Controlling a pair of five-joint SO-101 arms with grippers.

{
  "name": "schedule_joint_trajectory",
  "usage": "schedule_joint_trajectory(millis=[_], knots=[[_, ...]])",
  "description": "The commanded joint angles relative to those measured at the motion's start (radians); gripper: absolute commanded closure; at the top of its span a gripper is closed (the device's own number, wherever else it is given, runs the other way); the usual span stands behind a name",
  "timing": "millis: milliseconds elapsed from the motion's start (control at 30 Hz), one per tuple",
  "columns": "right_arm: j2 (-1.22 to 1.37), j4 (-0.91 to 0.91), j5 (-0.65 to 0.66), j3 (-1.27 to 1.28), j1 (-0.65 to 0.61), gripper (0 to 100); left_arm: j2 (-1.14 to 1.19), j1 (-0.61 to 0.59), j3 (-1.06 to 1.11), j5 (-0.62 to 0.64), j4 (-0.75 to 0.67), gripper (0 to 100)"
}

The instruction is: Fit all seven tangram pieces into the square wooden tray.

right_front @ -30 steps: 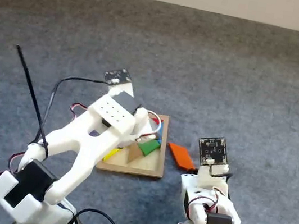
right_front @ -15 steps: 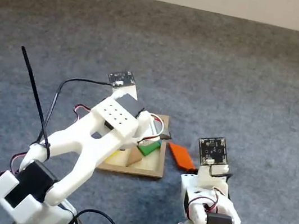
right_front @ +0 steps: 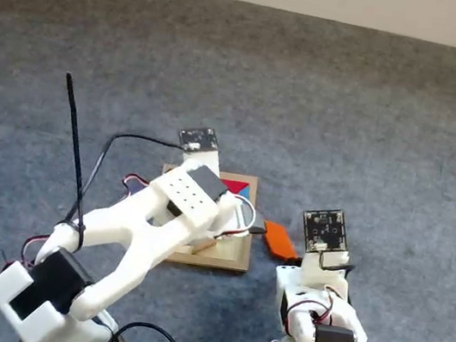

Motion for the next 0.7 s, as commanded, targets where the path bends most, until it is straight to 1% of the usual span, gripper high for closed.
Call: schedule_joint_trajectory(millis=[0, 33, 133, 233, 667], knots=[[-0.016, 0.004, 0.009, 0.12, 0.016, 96.4, -0.024, -0.018, -0.053, 0.003, 0.009, 56], [-0.016, 0.004, 0.009, 0.12, 0.016, 96.4, -0.024, -0.036, -0.056, 0.0, 0.029, 56], [-0.016, 0.004, 0.009, 0.12, 0.016, 96.4, -0.022, -0.088, -0.056, -0.098, 0.063, 56], [-0.016, 0.004, 0.009, 0.12, 0.016, 96.4, -0.013, -0.12, -0.054, -0.16, 0.101, 56], [-0.016, 0.004, 0.009, 0.12, 0.016, 96.4, -0.012, -0.116, -0.047, -0.172, 0.097, 56]])
